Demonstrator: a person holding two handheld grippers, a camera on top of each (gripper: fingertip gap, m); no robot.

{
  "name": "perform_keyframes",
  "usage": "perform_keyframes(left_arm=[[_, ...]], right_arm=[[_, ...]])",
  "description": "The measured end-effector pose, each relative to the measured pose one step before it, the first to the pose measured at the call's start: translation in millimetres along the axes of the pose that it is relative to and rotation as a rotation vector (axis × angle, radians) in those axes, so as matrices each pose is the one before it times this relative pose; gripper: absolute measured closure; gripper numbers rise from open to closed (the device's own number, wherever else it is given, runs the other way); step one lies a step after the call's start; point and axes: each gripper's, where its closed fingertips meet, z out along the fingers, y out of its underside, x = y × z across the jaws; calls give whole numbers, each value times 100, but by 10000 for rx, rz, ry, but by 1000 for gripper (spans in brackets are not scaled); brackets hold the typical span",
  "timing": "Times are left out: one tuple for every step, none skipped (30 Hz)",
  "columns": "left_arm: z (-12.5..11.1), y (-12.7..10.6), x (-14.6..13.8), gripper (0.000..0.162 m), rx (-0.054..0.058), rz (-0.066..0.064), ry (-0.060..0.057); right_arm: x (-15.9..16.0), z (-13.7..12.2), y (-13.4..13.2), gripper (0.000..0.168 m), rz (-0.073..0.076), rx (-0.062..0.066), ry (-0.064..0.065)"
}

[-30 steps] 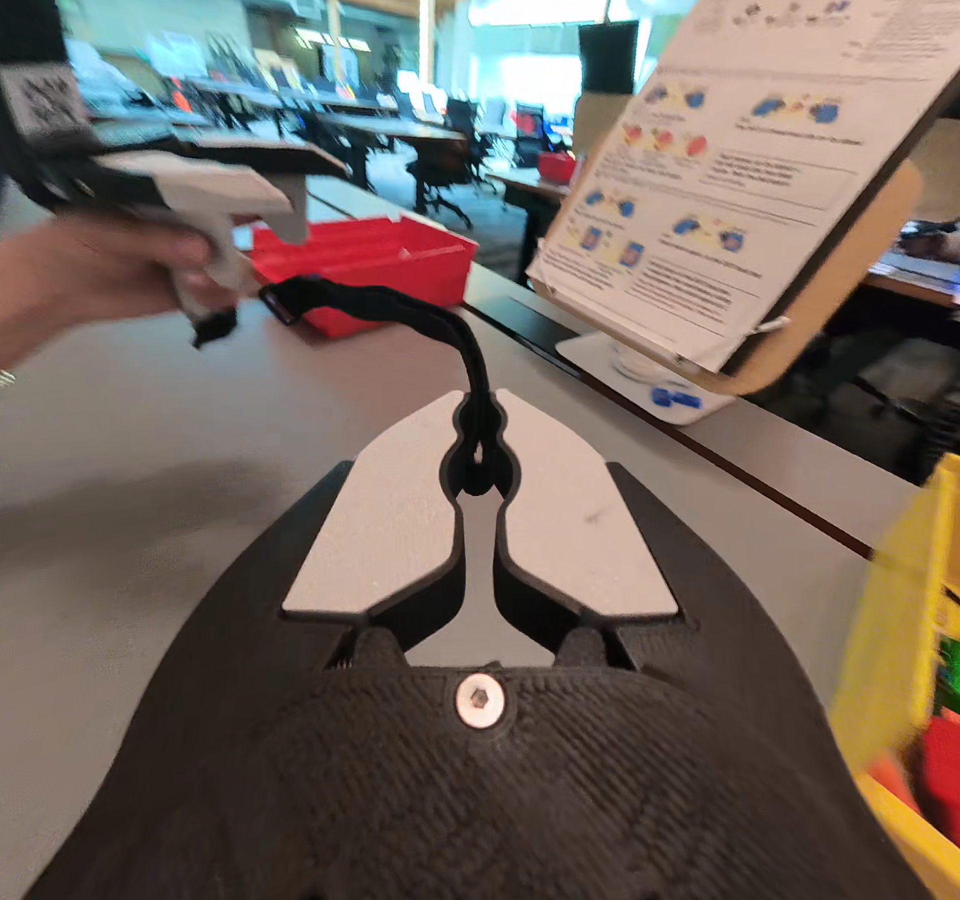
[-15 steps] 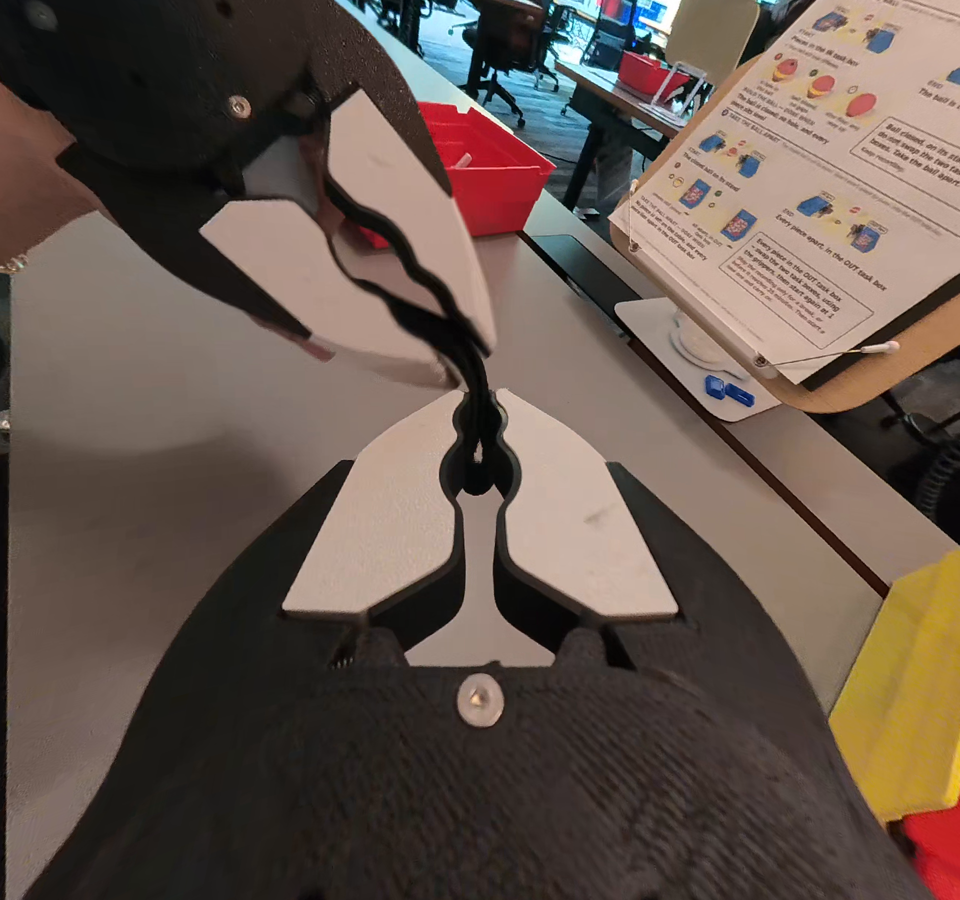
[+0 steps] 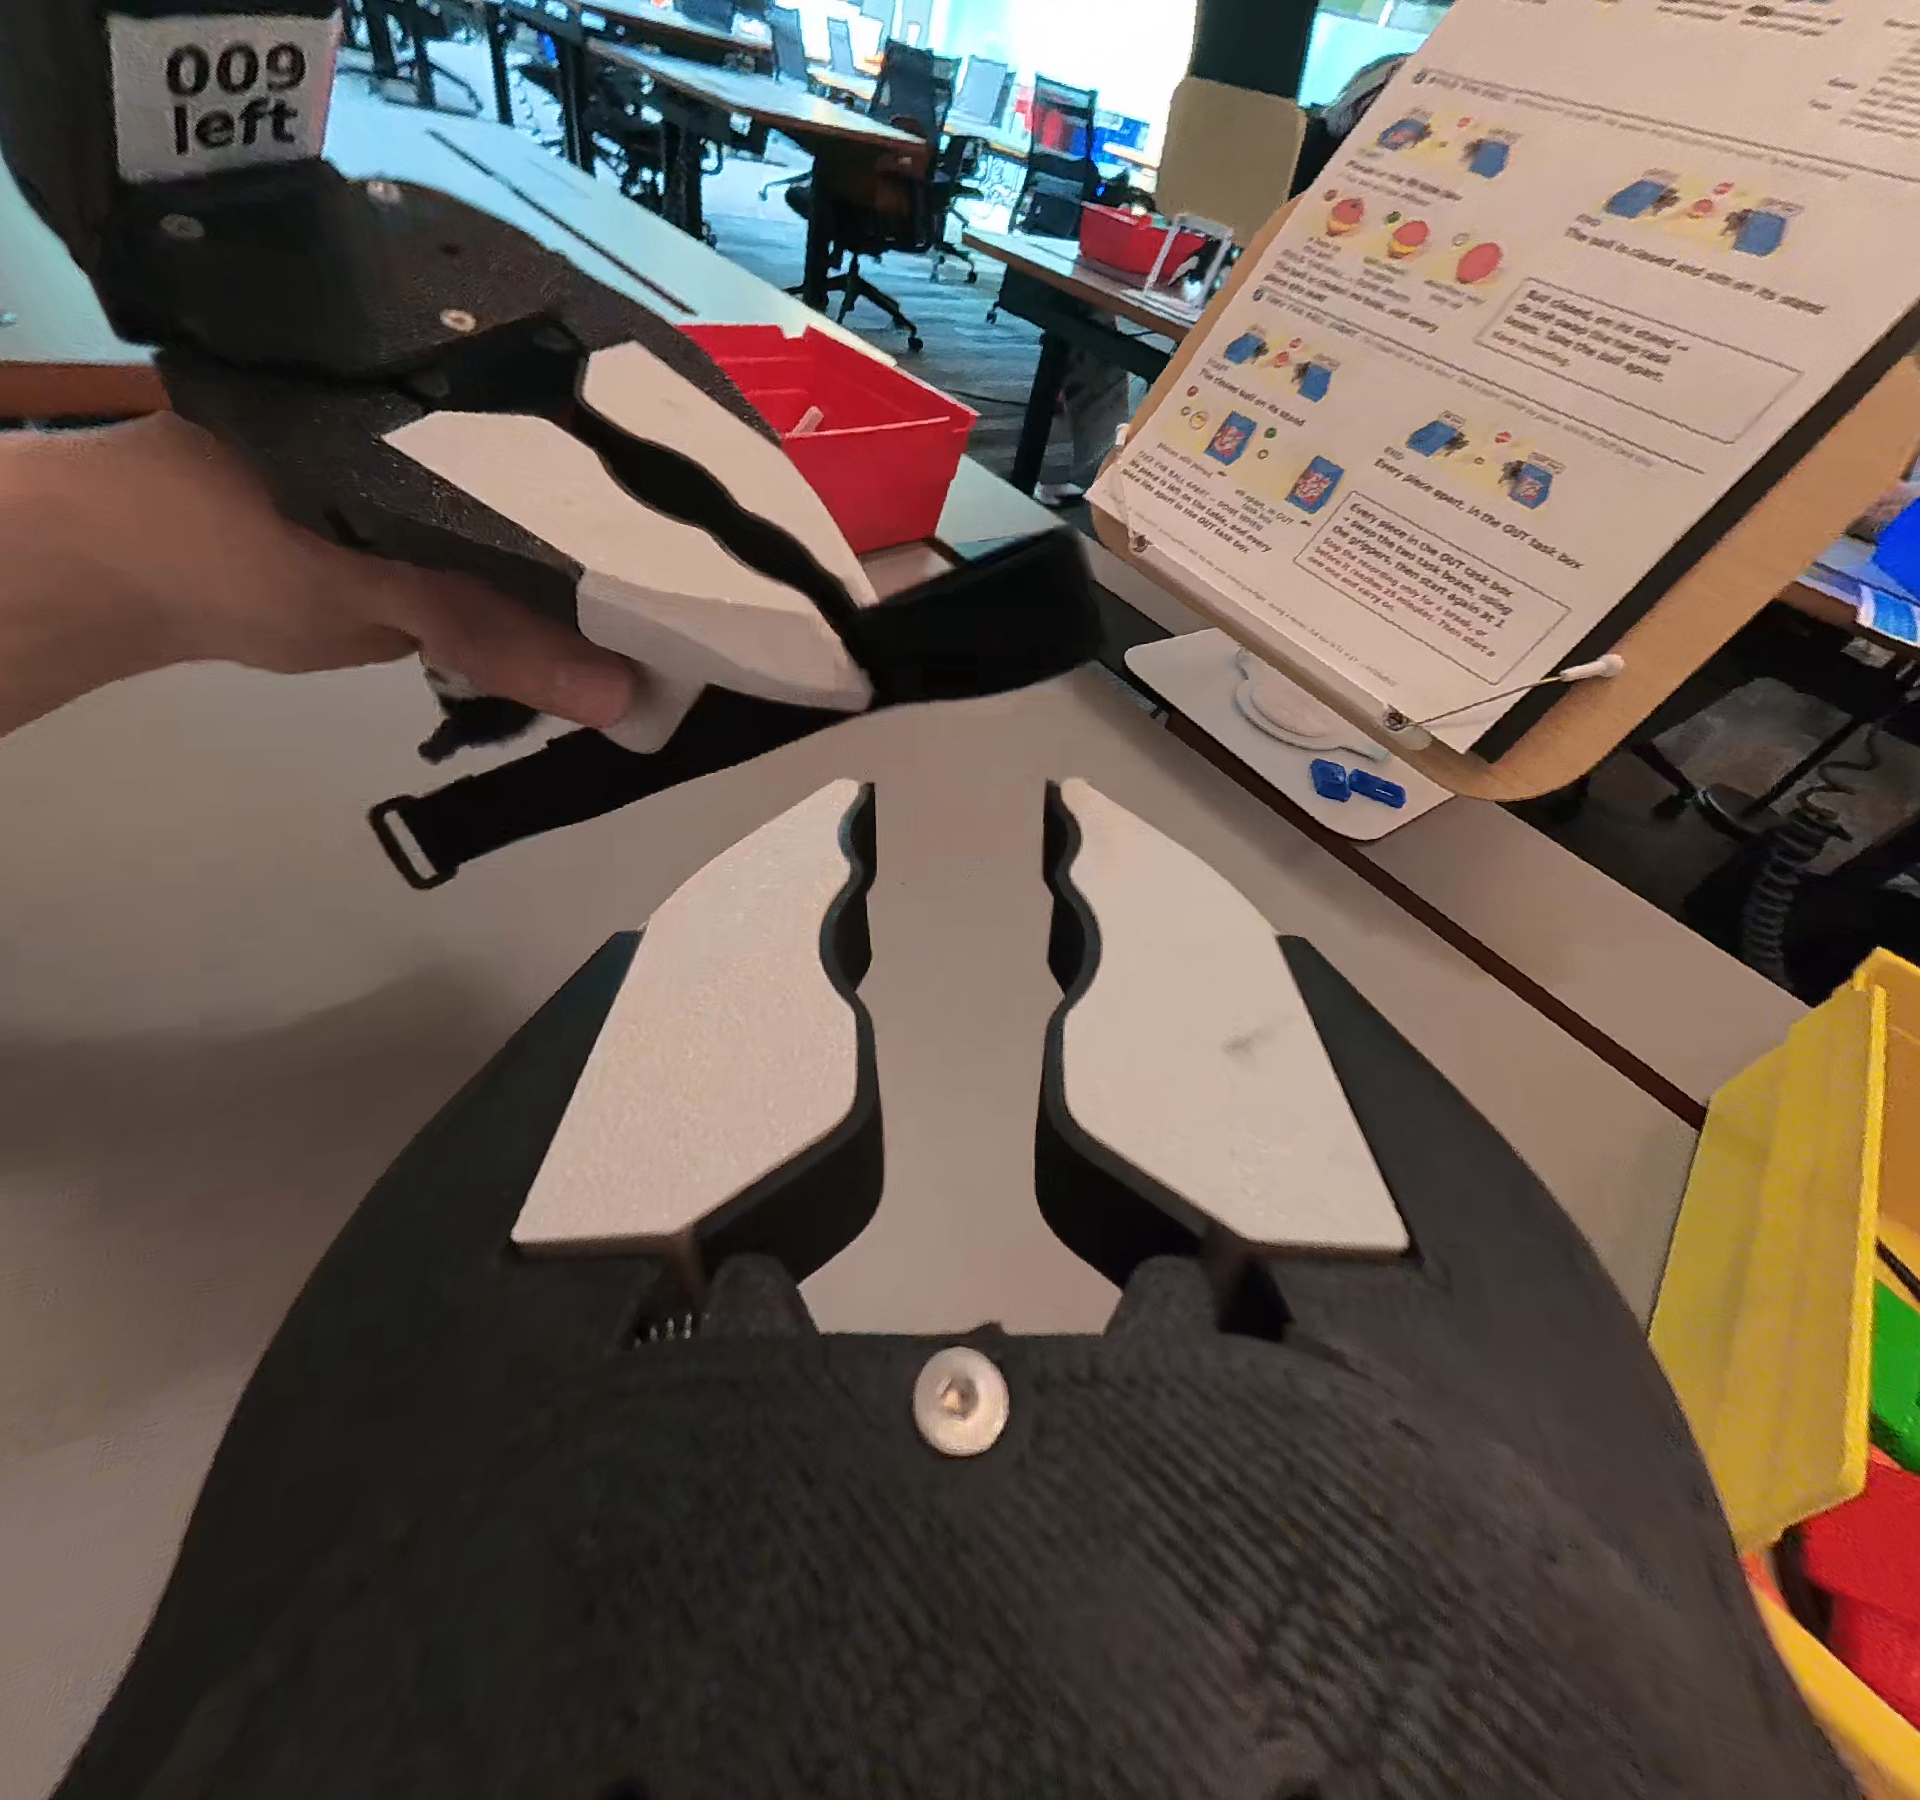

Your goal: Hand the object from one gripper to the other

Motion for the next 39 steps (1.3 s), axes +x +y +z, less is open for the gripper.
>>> perform_keyframes(left_arm=[[-253,-472,-229,157,405,-345,28],[-257,-545,-117,157,441,-401,118],[-243,-623,56,157,502,-422,219],[-206,-646,161,157,529,-430,285],[-164,-540,271,157,465,-449,348],[-112,-417,330,157,372,-417,376],[-95,-388,232,157,344,-305,269],[-89,-352,99,157,315,-190,132],[-78,-319,111,157,262,-124,129],[-55,-323,240,157,248,-95,197],[-19,-339,272,157,251,-72,198],[5,-272,196,157,204,-64,147],[45,-105,145,158,92,-68,115],[85,38,113,157,-13,-57,98],[123,96,165,157,-40,-9,97],[146,85,294,157,-27,43,143],[157,57,386,157,-27,65,184],[152,66,320,157,-40,80,126],[134,79,187,157,-59,108,26],[89,42,65,157,-49,110,-32],[35,-33,54,157,-7,82,-16],[-40,-114,59,157,29,38,21],[-98,-167,-23,157,51,12,-20],[-154,-181,-126,157,54,15,-69],[-174,-167,-94,157,47,22,-39],[-146,-170,24,157,77,19,28],[-88,-184,163,157,117,55,102],[-48,-120,242,157,73,110,131],[7,14,218,157,-19,146,103],[8,-5,215,157,-9,146,105],[-2,-109,280,157,68,76,155],[-11,-154,241,157,108,-32,162],[-29,-151,110,157,130,-95,108],[-56,-106,-5,157,132,-118,41],[-66,-51,16,158,119,-112,67],[-90,-8,119,158,101,-60,142],[-87,34,93,158,65,-23,94],[-75,49,-25,157,23,-30,4],[-51,66,24,158,-10,-31,41]], right_arm=[[155,-30,-142,135,194,141,44],[-12,14,-61,134,202,89,-56],[-164,86,17,133,204,26,-122],[-253,141,33,133,160,7,-133],[-340,185,2,133,78,23,-150],[-400,216,-10,133,46,30,-146],[-376,210,10,133,18,4,-120],[-388,219,62,133,-20,-34,-127],[-396,207,73,133,-18,-42,-137],[-376,192,55,132,1,-32,-135],[-374,179,41,132,10,-17,-143],[-403,150,-64,132,36,43,-167],[-422,127,-143,133,73,91,-189],[-423,139,-140,133,89,89,-188],[-390,161,-68,133,74,72,-189],[-313,186,45,133,60,19,-148],[-154,199,179,133,21,-51,-65],[-39,176,215,134,-40,-71,-4],[-13,116,137,140,-79,-23,1],[-130,20,72,155,-123,9,-94],[-175,7,90,168,-110,-12,-144],[-142,23,168,168,-70,-103,-147],[-246,27,452,168,-101,-317,-237],[-121,15,471,168,-186,-345,-139],[275,-33,173,168,-212,-88,178],[352,-87,-210,168,-88,193,245],[117,-95,-495,168,180,393,43],[-255,-120,-682,167,442,514,-281],[-549,-70,-700,150,630,521,-537],[-495,5,-387,137,697,313,-507],[-199,64,-36,135,486,96,-288],[153,58,-37,133,209,127,12],[241,28,-74,134,-14,153,130],[-103,19,-101,135,-89,158,-56],[-429,40,-131,133,-21,140,-273],[-526,63,-100,131,79,85,-347],[-309,52,-30,129,111,17,-219],[-20,57,39,128,53,-20,-35],[-98,45,13,127,-38,31,-81]])
